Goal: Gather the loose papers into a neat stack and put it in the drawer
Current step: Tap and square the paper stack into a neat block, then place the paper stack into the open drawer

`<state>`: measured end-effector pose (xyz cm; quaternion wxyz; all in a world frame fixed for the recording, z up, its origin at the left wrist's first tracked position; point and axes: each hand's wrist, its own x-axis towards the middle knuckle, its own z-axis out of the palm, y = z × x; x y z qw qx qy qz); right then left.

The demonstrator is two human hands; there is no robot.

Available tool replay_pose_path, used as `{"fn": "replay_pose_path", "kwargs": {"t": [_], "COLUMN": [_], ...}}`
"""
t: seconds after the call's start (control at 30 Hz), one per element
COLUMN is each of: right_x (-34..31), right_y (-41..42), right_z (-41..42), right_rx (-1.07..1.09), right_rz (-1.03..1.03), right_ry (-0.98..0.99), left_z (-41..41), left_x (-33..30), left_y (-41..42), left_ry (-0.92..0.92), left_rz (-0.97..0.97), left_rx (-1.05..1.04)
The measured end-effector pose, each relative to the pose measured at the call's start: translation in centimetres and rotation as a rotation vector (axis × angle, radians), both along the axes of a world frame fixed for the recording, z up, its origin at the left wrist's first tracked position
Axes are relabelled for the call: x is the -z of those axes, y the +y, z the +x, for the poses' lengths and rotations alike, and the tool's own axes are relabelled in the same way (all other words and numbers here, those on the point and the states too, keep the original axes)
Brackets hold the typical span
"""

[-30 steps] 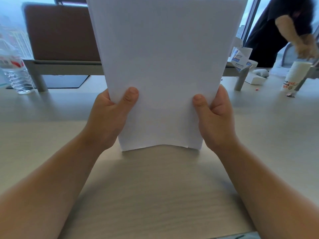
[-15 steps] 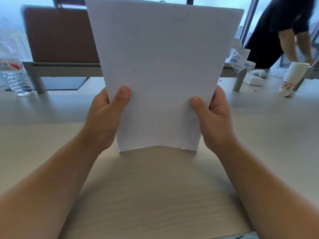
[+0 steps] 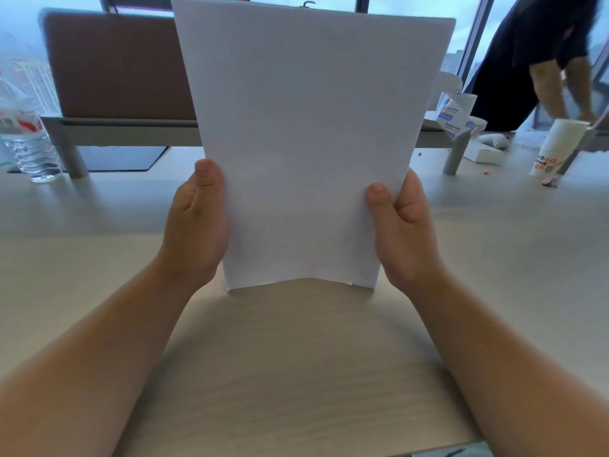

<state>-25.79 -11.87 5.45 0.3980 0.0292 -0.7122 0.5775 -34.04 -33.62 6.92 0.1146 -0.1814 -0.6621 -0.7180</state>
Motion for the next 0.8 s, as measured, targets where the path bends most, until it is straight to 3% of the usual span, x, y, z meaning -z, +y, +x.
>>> {"fn": "replay_pose_path", "kwargs": {"t": [0.2,0.33,0.6,0.8], "right_x": [0.7,1.0,-1.1,-2.1], "right_y": [0.5,0.2,1.4,4.9], "right_z": [0.0,-0.1,1.8,7.8], "right_rx": [0.140,0.263,0.290,0.264], "right_rz": [0.138,0.214,0.177,0.153], "right_ry": [-0.022,-0.057,-0.266,-0.369], "left_z": [-1.4,-0.9,1.0,5.7], "left_x": [1.4,1.0,0.1,0.2], "left_y": [-1.5,-1.3,0.1,3.6], "left_ry": [0.278,0.360,0.154,0.023], "left_rz": [-0.284,-0.385,-0.381,-0.362], "left_rx": [-0.166,-0.258,-0.217,-0.092]}}
